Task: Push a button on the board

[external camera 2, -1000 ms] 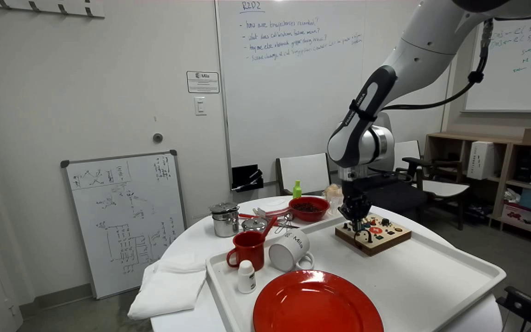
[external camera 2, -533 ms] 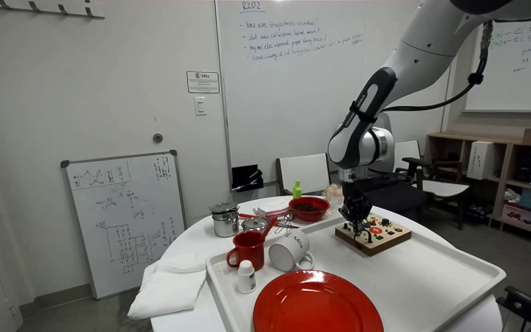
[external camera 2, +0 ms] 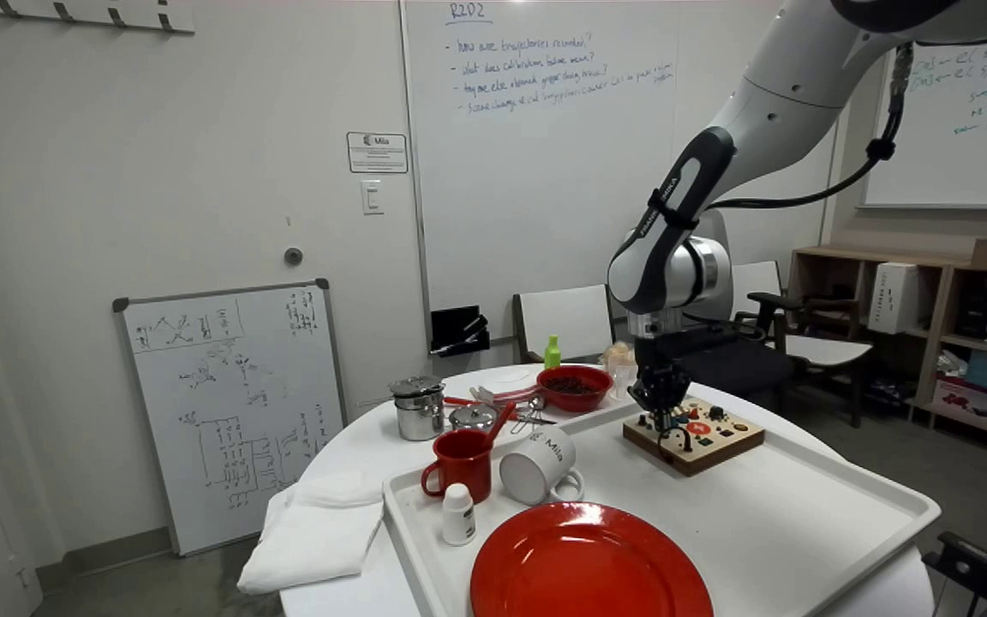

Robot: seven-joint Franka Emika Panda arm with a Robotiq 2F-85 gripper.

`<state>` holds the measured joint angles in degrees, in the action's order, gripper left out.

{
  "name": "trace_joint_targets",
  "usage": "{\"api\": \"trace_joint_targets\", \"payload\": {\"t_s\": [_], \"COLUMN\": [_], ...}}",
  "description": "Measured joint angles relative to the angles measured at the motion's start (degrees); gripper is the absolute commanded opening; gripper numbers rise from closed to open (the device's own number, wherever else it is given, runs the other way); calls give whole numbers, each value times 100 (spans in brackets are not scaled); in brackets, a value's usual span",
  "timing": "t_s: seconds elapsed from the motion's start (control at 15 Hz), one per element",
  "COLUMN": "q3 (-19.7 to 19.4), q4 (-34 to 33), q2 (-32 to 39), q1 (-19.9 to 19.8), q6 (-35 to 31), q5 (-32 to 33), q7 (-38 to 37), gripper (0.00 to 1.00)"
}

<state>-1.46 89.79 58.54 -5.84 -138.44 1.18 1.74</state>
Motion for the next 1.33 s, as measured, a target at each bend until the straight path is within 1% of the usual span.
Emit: {"api": "trace_joint_targets", "payload": {"t_s": [0.27, 0.6, 0.87, 1.07, 1.33], "q3": [-19, -107, -98, -10, 40], "q4": [42, 494, 805, 867, 872], "q2": [-84, -652, -1033, -1121, -1129], "q1": [-8, -5, 6, -6, -11], "q6": [-159, -548, -614, -613, -613], "q5": [0, 6, 20, 20, 20], "q7": [0, 6, 94, 312, 403], "gripper": [0, 0, 0, 1, 1]}}
